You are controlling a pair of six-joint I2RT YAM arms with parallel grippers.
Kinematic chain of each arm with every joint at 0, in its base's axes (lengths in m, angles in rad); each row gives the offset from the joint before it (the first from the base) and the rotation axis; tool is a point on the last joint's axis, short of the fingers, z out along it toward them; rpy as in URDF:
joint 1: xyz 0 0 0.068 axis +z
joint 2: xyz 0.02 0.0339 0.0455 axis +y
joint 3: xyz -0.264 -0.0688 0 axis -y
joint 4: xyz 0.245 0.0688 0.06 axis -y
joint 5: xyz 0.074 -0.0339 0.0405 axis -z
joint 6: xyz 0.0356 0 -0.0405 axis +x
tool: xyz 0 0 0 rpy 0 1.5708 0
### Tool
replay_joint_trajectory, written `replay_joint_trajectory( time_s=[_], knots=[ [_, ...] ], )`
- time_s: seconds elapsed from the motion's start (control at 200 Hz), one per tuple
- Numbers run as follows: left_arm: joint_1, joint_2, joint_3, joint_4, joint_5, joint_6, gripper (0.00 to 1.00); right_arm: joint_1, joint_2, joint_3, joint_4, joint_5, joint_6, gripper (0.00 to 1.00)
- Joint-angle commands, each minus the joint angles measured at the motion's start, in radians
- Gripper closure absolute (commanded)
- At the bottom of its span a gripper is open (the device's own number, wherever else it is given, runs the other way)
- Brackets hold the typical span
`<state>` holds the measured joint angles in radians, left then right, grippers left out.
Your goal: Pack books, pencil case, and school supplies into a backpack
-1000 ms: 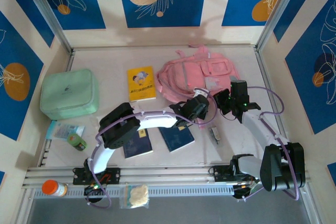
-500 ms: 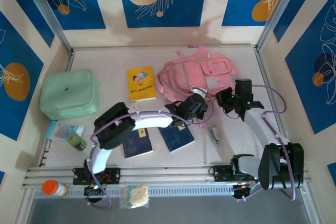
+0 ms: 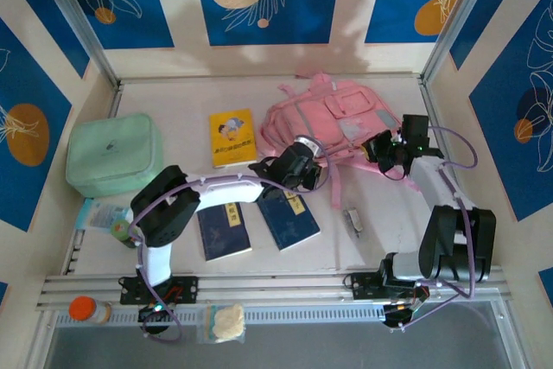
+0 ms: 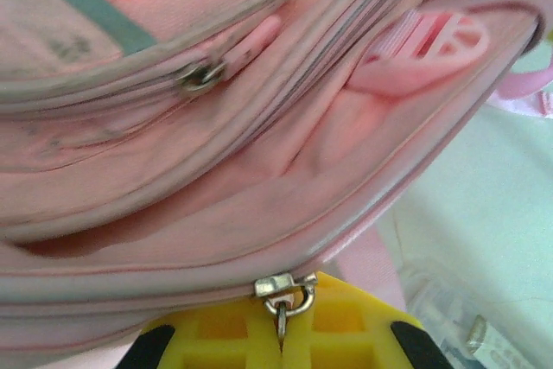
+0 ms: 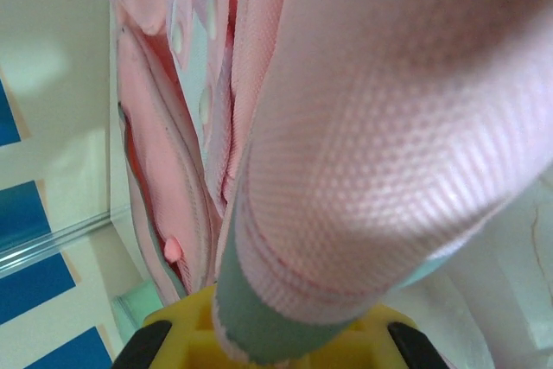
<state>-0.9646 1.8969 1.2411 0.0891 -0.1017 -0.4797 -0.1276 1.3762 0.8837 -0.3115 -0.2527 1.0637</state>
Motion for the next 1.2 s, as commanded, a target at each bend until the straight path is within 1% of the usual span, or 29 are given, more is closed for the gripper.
replay_joint_trajectory(
  time_s=[0.0,0.02,0.055,0.1,0.14,0.22,0.225,0.245,0.26,0.305,0.35,0.395,0.435,0.525,0.65,0.715,0.76,0.825,0.86,0.97,1.035,1.07,1.141,1.196],
  knots=[
    [0.021,-0.037,-0.012,-0.077,0.048,0.031,1.0,-0.018,0.036,0.098,0.044,-0.082,-0.064,1.0],
    [0.02,-0.039,-0.008,-0.075,0.052,0.034,1.0,-0.018,0.04,0.1,0.042,-0.099,-0.065,1.0],
    [0.02,-0.041,0.0,-0.076,0.058,0.034,1.0,-0.017,0.038,0.098,0.042,-0.133,-0.066,0.95],
    [0.021,-0.046,0.011,-0.08,0.052,0.035,1.0,-0.011,0.019,0.082,0.042,-0.16,-0.078,0.83],
    [0.024,-0.048,0.019,-0.079,0.05,0.038,1.0,-0.007,-0.005,0.061,0.033,-0.159,-0.086,0.74],
    [0.029,-0.048,0.039,-0.082,0.044,0.033,1.0,-0.015,-0.055,0.008,0.014,-0.158,-0.098,0.52],
    [0.03,-0.048,0.039,-0.083,0.045,0.031,1.0,-0.015,-0.055,0.008,0.014,-0.158,-0.098,0.52],
    [0.03,-0.048,0.044,-0.082,0.048,0.03,1.0,-0.02,-0.066,-0.003,-0.005,-0.159,-0.1,0.46],
    [0.03,-0.047,0.047,-0.079,0.053,0.03,1.0,-0.024,-0.073,-0.011,-0.021,-0.162,-0.101,0.44],
    [0.03,-0.046,0.053,-0.069,0.072,0.036,1.0,-0.04,-0.092,-0.035,-0.061,-0.2,-0.09,0.34],
    [0.03,-0.044,0.057,-0.072,0.085,0.041,1.0,-0.051,-0.118,-0.081,-0.068,-0.256,-0.054,0.26],
    [0.03,-0.045,0.06,-0.078,0.085,0.047,1.0,-0.042,-0.154,-0.142,-0.036,-0.299,0.016,0.22],
    [0.03,-0.045,0.06,-0.08,0.08,0.05,1.0,-0.007,-0.186,-0.193,0.031,-0.314,0.084,0.19],
    [0.03,-0.045,0.061,-0.076,0.089,0.05,1.0,0.085,-0.206,-0.228,0.079,-0.269,0.169,0.15],
    [0.03,-0.045,0.057,-0.057,0.112,0.037,1.0,0.17,-0.133,-0.242,0.176,-0.228,0.28,0.17],
    [0.03,-0.048,0.052,-0.05,0.121,0.03,1.0,0.213,-0.091,-0.235,0.225,-0.17,0.321,0.18],
    [0.03,-0.052,0.047,-0.042,0.124,0.027,1.0,0.229,-0.059,-0.224,0.229,-0.139,0.343,0.2],
    [0.03,-0.057,0.039,-0.034,0.128,0.026,1.0,0.252,-0.001,-0.216,0.324,-0.124,0.371,0.25],
    [0.03,-0.058,0.038,-0.034,0.129,0.023,1.0,0.262,0.023,-0.199,0.322,-0.106,0.371,0.27],
    [0.03,-0.061,0.045,-0.045,0.142,0.03,1.0,0.281,0.1,-0.116,0.263,-0.056,0.303,0.46],
    [0.03,-0.07,0.049,-0.064,0.141,0.039,1.0,0.269,0.112,-0.104,0.247,-0.037,0.254,0.64],
    [0.031,-0.079,0.046,-0.074,0.142,0.047,1.0,0.259,0.113,-0.104,0.246,-0.041,0.226,0.72],
    [0.03,-0.1,0.036,-0.096,0.129,0.062,1.0,0.228,0.108,-0.088,0.206,-0.049,0.144,0.83],
    [0.032,-0.118,0.027,-0.134,0.104,0.072,1.0,0.199,0.101,-0.069,0.15,-0.056,0.079,0.89]
  ],
)
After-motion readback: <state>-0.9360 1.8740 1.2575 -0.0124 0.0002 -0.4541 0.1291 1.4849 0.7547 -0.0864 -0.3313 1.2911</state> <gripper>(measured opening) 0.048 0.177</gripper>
